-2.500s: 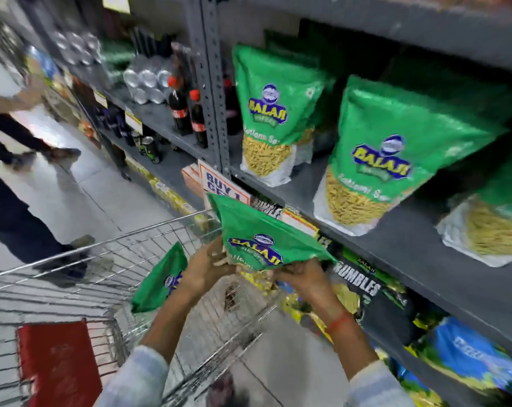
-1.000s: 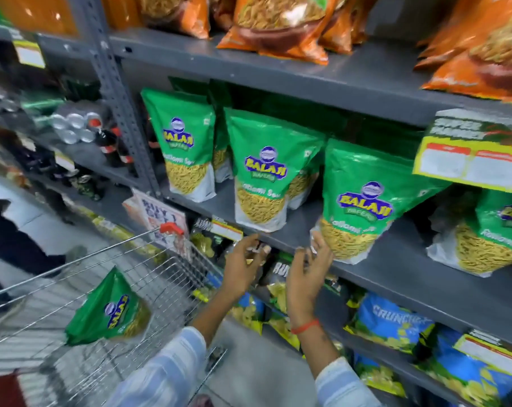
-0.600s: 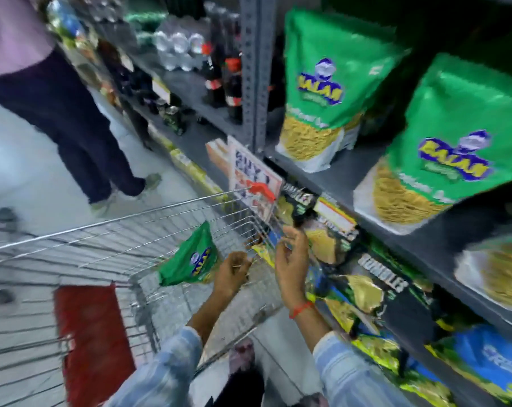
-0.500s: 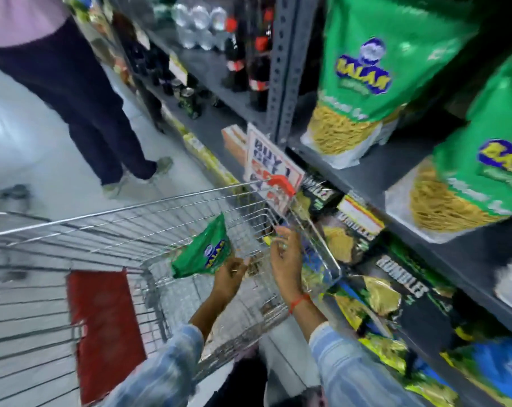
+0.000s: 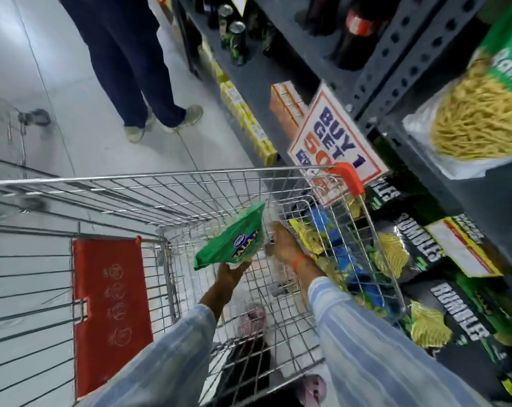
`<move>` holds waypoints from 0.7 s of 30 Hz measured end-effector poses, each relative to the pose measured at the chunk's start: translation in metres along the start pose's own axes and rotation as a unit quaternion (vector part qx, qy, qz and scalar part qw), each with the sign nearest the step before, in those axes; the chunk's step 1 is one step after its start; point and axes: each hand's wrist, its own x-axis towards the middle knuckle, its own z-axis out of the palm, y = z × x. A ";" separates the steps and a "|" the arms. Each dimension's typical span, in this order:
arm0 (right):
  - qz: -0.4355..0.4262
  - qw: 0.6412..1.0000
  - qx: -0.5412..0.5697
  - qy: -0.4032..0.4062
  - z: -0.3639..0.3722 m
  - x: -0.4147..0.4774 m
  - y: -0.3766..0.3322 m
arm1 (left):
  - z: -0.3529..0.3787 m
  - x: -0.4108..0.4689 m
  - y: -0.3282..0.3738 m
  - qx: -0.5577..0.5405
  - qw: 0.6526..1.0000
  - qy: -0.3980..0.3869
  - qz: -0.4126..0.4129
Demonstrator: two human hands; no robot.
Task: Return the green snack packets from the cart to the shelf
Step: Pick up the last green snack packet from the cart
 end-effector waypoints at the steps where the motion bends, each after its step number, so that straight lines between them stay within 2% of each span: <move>1: -0.004 1.000 -0.004 -0.006 -0.002 0.003 -0.005 | -0.001 0.007 -0.003 -0.031 0.999 0.015 0.019; 5: -0.021 0.997 -0.046 -0.050 0.005 0.010 -0.011 | -0.002 0.017 -0.003 -0.066 0.997 0.039 0.013; 10: -0.018 0.998 0.008 -0.059 0.011 -0.001 -0.008 | -0.001 0.016 -0.003 -0.045 0.998 0.049 0.002; 14: -0.007 0.996 0.080 -0.033 0.002 -0.028 -0.001 | 0.002 0.004 -0.004 -0.021 1.000 0.019 0.007; 18: -0.034 0.993 0.108 0.024 -0.028 -0.059 0.009 | 0.011 -0.020 0.010 0.042 0.995 -0.028 0.080; 21: -0.044 0.985 0.137 0.093 -0.056 -0.084 0.019 | 0.021 -0.045 0.033 0.051 0.988 -0.052 0.138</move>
